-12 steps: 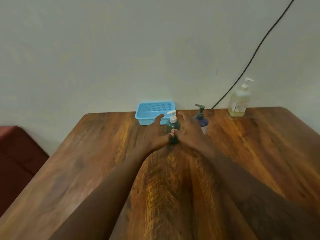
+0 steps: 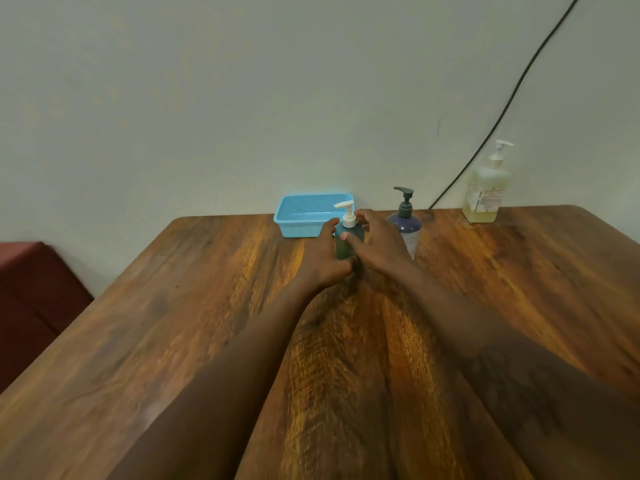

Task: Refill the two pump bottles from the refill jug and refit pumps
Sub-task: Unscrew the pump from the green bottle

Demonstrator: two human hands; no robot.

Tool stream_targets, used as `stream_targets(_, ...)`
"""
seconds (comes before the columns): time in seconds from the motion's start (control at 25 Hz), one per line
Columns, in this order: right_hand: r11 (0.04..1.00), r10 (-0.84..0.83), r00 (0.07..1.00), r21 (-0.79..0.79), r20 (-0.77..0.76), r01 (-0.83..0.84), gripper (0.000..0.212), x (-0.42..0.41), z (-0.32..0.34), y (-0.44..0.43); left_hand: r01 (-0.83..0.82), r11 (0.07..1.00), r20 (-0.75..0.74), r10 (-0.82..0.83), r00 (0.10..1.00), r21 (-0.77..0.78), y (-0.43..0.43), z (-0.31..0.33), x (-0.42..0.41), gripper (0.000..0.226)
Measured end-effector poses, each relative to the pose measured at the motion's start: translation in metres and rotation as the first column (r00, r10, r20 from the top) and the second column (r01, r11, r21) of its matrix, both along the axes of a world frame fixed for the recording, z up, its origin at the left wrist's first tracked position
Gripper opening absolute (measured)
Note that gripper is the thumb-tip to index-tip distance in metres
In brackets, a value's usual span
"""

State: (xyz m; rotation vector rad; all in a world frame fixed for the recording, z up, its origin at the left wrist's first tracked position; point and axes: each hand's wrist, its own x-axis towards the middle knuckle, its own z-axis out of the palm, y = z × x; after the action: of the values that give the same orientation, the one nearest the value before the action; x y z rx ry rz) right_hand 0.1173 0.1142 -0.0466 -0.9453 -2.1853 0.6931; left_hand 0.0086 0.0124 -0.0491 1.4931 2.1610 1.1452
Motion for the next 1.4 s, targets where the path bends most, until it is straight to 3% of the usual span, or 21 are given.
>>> stream_targets(0.16, 0.992, -0.094, 0.992, 0.094, 0.079, 0.086, 0.053, 0.000, 0.007, -0.004, 0.012, 0.999, -0.012, -0.012, 1.000, 0.031, -0.001, -0.004, 0.001, 0.093)
stream_targets(0.28, 0.985, -0.134, 0.990, 0.118, 0.049, 0.128, 0.044, 0.003, 0.009, -0.009, 0.030, 0.998, 0.015, -0.031, 0.999, 0.056, 0.001, -0.004, 0.002, 0.095)
stream_targets(0.52, 0.999, -0.008, 0.989, 0.034, -0.149, 0.013, 0.036, 0.025, 0.021, -0.040, -0.102, 0.968, 0.078, 0.086, 0.993, 0.230, -0.025, -0.009, 0.019, 0.083)
stream_targets(0.68, 1.000, -0.003, 0.990, 0.027, -0.142, 0.007, 0.044, 0.043, 0.020, -0.058, -0.122, 0.954, 0.053, 0.112, 0.992, 0.274, -0.047, -0.015, 0.033, 0.073)
stream_targets(0.8, 0.994, -0.031, 0.990, 0.096, -0.138, 0.044, 0.033, 0.047, 0.021, -0.064, -0.124, 0.961, 0.068, 0.110, 0.992, 0.246, -0.054, -0.021, 0.036, 0.074)
stream_targets(0.96, 0.981, 0.101, 0.995, 0.165, -0.009, -0.098, 0.029, 0.052, 0.022, -0.066, -0.015, 0.979, 0.112, -0.008, 0.994, 0.203, -0.064, -0.023, 0.029, 0.071)
stream_targets(1.08, 0.965, 0.260, 0.966, -0.029, -0.011, -0.260, 0.027, 0.061, 0.027, -0.066, 0.031, 0.982, 0.130, -0.056, 0.990, 0.185, -0.072, -0.022, 0.021, 0.067)
stream_targets(1.16, 0.918, 0.324, 0.941, -0.209, -0.093, -0.337, 0.056, 0.066, 0.033, -0.071, -0.003, 0.978, 0.118, -0.021, 0.993, 0.207, -0.075, -0.020, 0.021, 0.071)
stream_targets(1.24, 0.937, 0.283, 0.955, -0.188, -0.088, -0.295, 0.069, 0.064, 0.036, -0.077, -0.034, 0.971, 0.094, 0.012, 0.996, 0.235, -0.079, -0.020, 0.024, 0.070)
stream_targets(1.4, 0.996, 0.082, 0.995, 0.020, -0.059, -0.081, 0.050, 0.053, 0.035, -0.090, -0.058, 0.959, 0.056, 0.044, 0.997, 0.278, -0.084, -0.020, 0.031, 0.067)
